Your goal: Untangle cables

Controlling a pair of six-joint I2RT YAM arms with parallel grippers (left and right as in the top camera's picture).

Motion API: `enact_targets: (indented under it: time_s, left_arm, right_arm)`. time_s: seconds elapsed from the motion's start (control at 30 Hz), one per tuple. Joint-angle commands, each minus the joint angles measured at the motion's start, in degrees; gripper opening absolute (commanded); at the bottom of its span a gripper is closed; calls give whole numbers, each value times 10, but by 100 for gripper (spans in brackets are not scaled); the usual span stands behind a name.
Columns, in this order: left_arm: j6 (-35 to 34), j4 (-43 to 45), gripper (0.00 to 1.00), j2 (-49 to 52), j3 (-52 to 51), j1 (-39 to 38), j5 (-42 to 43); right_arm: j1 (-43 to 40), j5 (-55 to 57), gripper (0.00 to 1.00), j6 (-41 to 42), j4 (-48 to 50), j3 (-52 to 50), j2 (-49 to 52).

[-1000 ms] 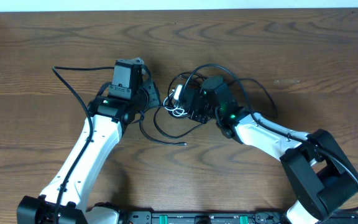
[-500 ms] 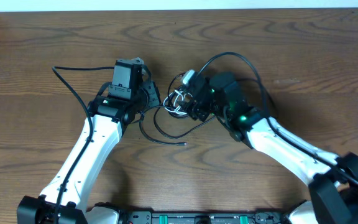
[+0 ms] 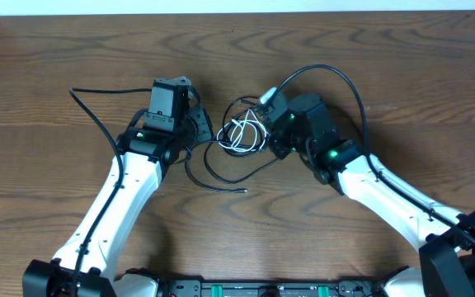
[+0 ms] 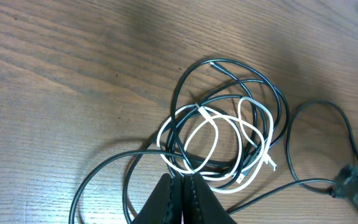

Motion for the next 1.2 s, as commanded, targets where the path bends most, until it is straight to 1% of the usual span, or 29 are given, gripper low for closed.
enact_targets:
  time_s: [0.0,0.1,0.23,0.33,0.4,0.47,0.57,0.7,0.87,1.07,1.17]
  left_arm:
    - [-1,-3,9,-6,0,3,-5]
    - [-1,-3,9,-6,0,3,-5]
    - [-1,-3,9,-6,0,3,-5]
    - [-1,-3,9,-6,0,3,-5]
    - [-1,-3,9,-6,0,3,-5]
    - [-1,-3,9,-6,0,3,-5]
    - [-1,-3,9,-6,0,3,-5]
    - [-1,-3,9,-6,0,3,-5]
    - [-1,-3,9,-6,0,3,-5]
    - [-1,-3,9,-6,0,3,-5]
    - [-1,-3,9,-6,0,3,-5]
  right_arm:
    - [-16,37,1,7,1,1,12]
    - [-23,37,1,12,3,1,42]
    - [-29,21,1,93,9,1,63]
    - [-32,-45,1,99,19,1,62]
    - [-35,-96,1,125,31,1,62]
    - [-36,-125,1,151,31,1,62]
    - [-36,-125,1,173,14,1,62]
    - [-35,-123,1,173,-5,1,62]
    - [-35,-66,1,173,-24,0,63]
    - [-35,-72,1,176,-18,0,82]
    - [-35,-96,1,197,-3,0,101]
